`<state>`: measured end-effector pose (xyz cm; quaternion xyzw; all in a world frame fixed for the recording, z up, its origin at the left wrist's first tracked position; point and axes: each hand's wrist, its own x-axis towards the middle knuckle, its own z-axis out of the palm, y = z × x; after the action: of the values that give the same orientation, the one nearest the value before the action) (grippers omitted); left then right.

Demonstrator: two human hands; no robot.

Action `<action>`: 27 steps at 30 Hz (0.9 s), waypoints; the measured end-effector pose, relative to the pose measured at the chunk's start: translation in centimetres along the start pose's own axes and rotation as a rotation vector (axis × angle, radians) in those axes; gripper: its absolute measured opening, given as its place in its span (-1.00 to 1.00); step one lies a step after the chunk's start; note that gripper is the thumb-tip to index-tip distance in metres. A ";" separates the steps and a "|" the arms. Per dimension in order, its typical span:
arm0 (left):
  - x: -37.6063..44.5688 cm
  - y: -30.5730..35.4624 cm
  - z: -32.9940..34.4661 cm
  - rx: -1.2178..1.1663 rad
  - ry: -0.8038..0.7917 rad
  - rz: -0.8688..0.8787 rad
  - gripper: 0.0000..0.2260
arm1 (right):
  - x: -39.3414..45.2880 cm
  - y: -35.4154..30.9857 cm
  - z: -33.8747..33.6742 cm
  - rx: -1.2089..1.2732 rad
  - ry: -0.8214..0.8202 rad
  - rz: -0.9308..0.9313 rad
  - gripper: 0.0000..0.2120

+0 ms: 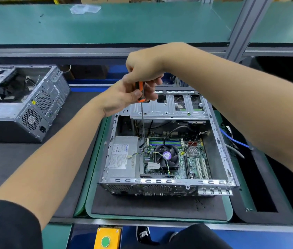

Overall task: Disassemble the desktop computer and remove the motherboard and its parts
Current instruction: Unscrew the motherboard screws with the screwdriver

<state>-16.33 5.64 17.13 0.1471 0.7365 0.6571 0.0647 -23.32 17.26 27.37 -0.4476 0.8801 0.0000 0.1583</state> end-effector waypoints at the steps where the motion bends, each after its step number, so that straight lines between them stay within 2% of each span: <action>1: 0.1 -0.1 0.3 0.005 0.062 0.002 -0.72 | -0.2 0.1 -0.1 0.022 -0.019 -0.005 -0.63; 7: 1.0 -0.7 1.5 0.058 0.276 0.006 -0.92 | -1.2 0.8 -0.7 0.011 -0.076 -0.031 -0.87; 10: 1.3 -0.8 2.1 0.072 0.344 0.023 -0.86 | -1.6 1.1 -1.0 0.113 -0.112 -0.001 -0.73; 12: 1.4 -0.9 2.0 0.158 0.414 0.028 -0.83 | -1.9 1.0 -1.3 0.158 -0.065 0.047 -0.56; 14: 1.5 -0.8 1.6 0.244 0.484 0.010 -0.82 | -2.0 0.9 -1.4 0.087 0.011 0.112 -0.46; 18: 1.1 -0.9 1.6 0.306 0.470 -0.012 -0.86 | -2.3 0.3 -1.5 0.092 -0.010 0.099 -0.50; 22: 1.2 -0.8 2.1 0.270 0.454 0.015 -0.74 | -2.8 -0.3 -1.9 0.141 -0.073 0.078 -0.51; 24: 1.5 -0.8 2.4 0.288 0.473 0.018 -0.72 | -2.6 -0.7 -1.6 0.022 -0.040 0.074 -0.51; 26: 1.6 -0.7 2.6 0.307 0.469 0.015 -0.80 | -2.4 -0.9 -1.1 -0.112 -0.018 0.055 -0.62; 27: 1.5 -0.7 2.5 0.282 0.416 0.010 -0.82 | -2.4 -0.9 -0.9 -0.164 -0.025 0.050 -0.70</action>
<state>-17.14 8.44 16.29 0.0198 0.8177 0.5642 -0.1125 -21.56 18.46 28.97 -0.4367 0.8861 0.0816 0.1320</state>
